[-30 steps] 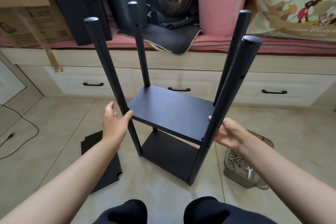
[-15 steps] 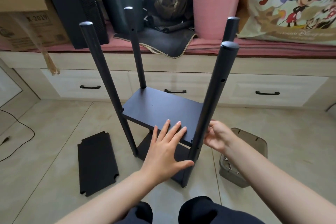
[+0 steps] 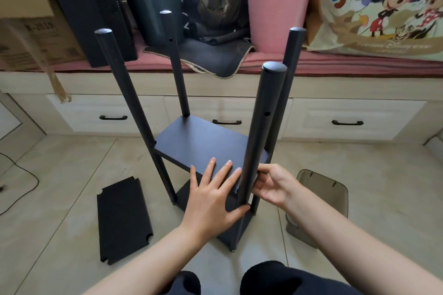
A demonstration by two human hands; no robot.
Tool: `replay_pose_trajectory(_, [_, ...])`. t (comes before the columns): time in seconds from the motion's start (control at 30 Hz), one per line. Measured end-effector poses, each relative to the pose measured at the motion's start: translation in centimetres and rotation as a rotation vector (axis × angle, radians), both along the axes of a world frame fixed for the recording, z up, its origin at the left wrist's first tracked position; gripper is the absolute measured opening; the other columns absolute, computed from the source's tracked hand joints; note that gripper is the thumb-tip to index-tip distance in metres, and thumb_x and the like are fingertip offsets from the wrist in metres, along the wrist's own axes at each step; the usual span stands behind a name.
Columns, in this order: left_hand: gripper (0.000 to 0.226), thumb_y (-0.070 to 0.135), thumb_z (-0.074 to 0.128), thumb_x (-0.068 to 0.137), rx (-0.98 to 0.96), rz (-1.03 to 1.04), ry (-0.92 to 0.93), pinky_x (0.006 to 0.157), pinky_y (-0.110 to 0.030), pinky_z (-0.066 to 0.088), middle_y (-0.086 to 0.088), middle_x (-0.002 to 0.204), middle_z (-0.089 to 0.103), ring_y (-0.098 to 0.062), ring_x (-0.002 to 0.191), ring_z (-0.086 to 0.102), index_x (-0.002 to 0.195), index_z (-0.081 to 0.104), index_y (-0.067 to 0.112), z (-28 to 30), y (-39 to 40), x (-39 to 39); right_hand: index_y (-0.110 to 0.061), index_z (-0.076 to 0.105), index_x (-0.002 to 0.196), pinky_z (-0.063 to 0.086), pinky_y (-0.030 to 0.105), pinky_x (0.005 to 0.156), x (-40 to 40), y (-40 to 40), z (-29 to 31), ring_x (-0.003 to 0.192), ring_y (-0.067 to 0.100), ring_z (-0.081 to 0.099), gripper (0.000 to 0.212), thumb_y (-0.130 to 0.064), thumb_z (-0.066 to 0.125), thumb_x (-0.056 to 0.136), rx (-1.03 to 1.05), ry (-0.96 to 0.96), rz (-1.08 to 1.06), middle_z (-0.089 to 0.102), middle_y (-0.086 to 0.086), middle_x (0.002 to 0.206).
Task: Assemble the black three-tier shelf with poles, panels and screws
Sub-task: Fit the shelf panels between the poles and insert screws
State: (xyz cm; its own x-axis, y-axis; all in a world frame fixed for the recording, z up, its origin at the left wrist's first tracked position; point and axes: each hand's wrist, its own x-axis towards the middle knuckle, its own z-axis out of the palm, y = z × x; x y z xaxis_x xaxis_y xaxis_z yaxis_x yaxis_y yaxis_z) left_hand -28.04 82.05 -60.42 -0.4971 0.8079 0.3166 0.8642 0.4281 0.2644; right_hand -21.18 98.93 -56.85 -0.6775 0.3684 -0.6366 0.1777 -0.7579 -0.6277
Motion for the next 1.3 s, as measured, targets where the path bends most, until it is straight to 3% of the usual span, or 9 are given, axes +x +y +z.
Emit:
replay_pose_trajectory(0.33, [0.080,0.073,0.052,0.083,-0.086,-0.169,0.001,0.117,-0.051,-0.022,0.015,0.164,0.019,-0.014,0.155,-0.009,0.154,0.035,0.039,0.8,-3.5,-5.2,0.002,0.056,0.116,0.060,0.044,0.054,0.4,-1.5,0.0,0.072,0.036,0.074,0.022,-0.001,0.056,0.094,-0.081,-0.011,0.066,0.074,0.022,0.085])
replay_pose_trajectory(0.53, [0.066,0.053,0.083,0.072,0.080,0.140,-0.129,0.120,-0.054,0.012,0.005,0.135,0.043,-0.023,0.134,0.034,0.132,0.062,0.035,0.7,-5.2,-4.0,0.002,0.052,0.117,0.061,0.049,0.063,-0.8,-2.8,0.4,0.087,0.040,0.072,0.020,0.000,0.054,0.097,-0.108,0.017,0.072,0.072,0.027,0.097])
replay_pose_trajectory(0.6, [0.076,0.039,0.089,0.071,0.172,0.270,-0.393,0.111,-0.039,0.031,0.008,0.124,0.042,-0.016,0.120,0.044,0.139,0.054,0.038,0.8,-5.1,-3.2,0.001,0.053,0.115,0.061,0.049,0.064,-1.2,-3.2,0.4,0.091,0.040,0.071,0.018,0.000,0.053,0.097,-0.114,0.022,0.060,0.071,0.027,0.103])
replay_pose_trajectory(0.7, [0.096,0.000,0.071,0.085,0.458,0.318,-1.206,0.090,-0.026,0.049,0.000,0.126,0.061,-0.016,0.114,0.063,0.156,0.019,0.039,1.6,-4.4,-2.6,0.001,0.055,0.113,0.061,0.047,0.063,-1.2,-3.5,0.3,0.090,0.038,0.070,0.015,0.000,0.050,0.099,-0.132,0.055,0.064,0.071,0.026,0.103])
replay_pose_trajectory(0.8, [0.051,-0.003,0.043,0.095,0.814,0.382,-1.702,0.089,-0.031,0.051,-0.011,0.114,0.073,-0.021,0.096,0.072,0.142,0.040,0.019,1.9,-3.7,-2.9,0.001,0.056,0.113,0.058,0.047,0.068,-1.2,-3.6,0.3,0.092,0.038,0.070,0.015,0.000,0.049,0.100,-0.141,0.077,0.068,0.072,0.025,0.102])
replay_pose_trajectory(0.9, [0.028,0.023,0.050,0.102,0.758,0.365,-1.703,0.087,-0.032,0.052,-0.007,0.111,0.075,-0.018,0.092,0.073,0.120,0.067,0.009,1.9,-2.7,-3.1,0.000,0.055,0.117,0.057,0.048,0.073,-1.2,-3.6,0.2,0.095,0.037,0.069,0.018,0.000,0.050,0.100,-0.123,0.073,0.076,0.071,0.025,0.105])
replay_pose_trajectory(1.03, [0.033,0.024,0.063,0.097,0.732,0.433,-1.592,0.085,-0.036,0.050,-0.011,0.105,0.074,-0.023,0.091,0.067,0.120,0.064,0.001,1.3,-1.6,-3.3,0.001,0.056,0.121,0.061,0.043,0.073,-1.1,-3.2,0.0,0.093,0.035,0.073,0.024,-0.004,0.056,0.098,-0.027,0.052,0.115,0.072,0.024,0.106])
replay_pose_trajectory(1.2, [0.031,0.023,0.066,0.094,0.759,0.426,-1.611,0.082,-0.035,0.051,-0.009,0.101,0.074,-0.020,0.085,0.067,0.116,0.065,0.001,0.5,-1.8,-3.7,0.002,0.063,0.109,0.061,0.034,0.074,1.2,-0.8,-0.2,0.087,0.025,0.075,0.037,-0.033,0.062,0.097,0.494,-0.127,0.393,0.076,0.016,0.092])
replay_pose_trajectory(1.3, [0.028,0.024,0.066,0.093,0.766,0.408,-1.619,0.081,-0.033,0.051,-0.008,0.103,0.075,-0.017,0.083,0.068,0.114,0.067,0.005,0.3,-1.8,-3.7,0.001,0.065,0.106,0.061,0.031,0.070,2.3,2.3,0.8,0.078,0.022,0.076,0.023,-0.017,0.054,0.098,0.680,-0.238,0.389,0.077,0.012,0.083])
